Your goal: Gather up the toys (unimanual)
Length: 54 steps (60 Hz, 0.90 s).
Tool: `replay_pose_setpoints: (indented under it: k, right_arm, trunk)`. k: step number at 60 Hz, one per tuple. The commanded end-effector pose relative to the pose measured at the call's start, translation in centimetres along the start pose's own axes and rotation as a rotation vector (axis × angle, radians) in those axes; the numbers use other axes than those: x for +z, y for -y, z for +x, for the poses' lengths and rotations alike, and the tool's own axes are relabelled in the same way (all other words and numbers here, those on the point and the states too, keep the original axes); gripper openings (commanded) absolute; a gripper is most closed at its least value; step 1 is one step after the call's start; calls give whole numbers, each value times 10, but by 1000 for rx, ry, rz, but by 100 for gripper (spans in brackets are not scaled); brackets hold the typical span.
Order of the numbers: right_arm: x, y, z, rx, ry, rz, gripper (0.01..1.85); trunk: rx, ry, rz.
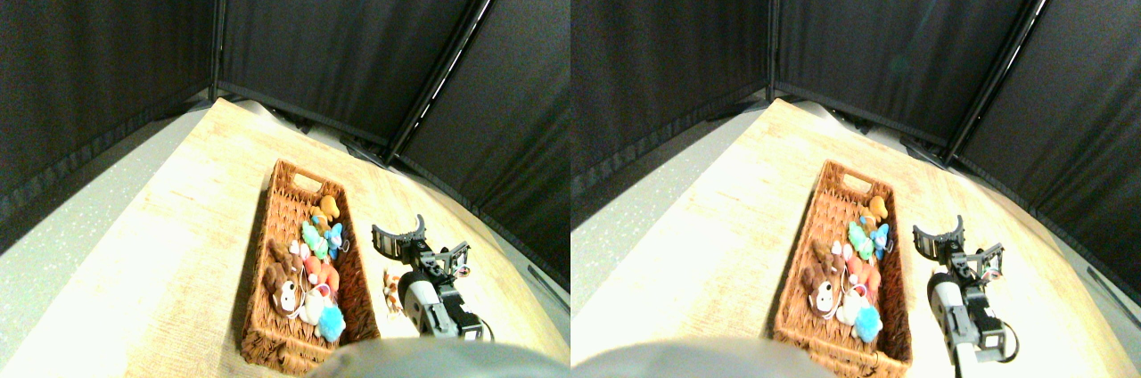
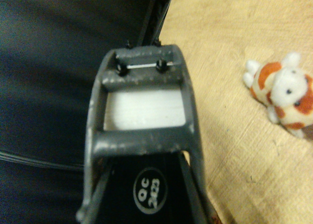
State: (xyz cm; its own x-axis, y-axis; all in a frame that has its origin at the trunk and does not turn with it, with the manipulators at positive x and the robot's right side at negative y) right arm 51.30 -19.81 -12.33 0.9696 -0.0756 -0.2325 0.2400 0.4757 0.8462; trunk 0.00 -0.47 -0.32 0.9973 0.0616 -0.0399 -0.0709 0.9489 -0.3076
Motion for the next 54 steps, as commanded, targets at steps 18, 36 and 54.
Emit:
replay_pose_setpoints:
  k: [18,36,54]
  right_arm:
    - [42,53,-20,19,77,76,86]
    - [31,103,-28,-53,129,241,80]
    - [18,106,-15,-65,138,266,75]
  trunk:
    - [-61,-37,77]
    - [-61,-47,93]
    - [-62,-44,86]
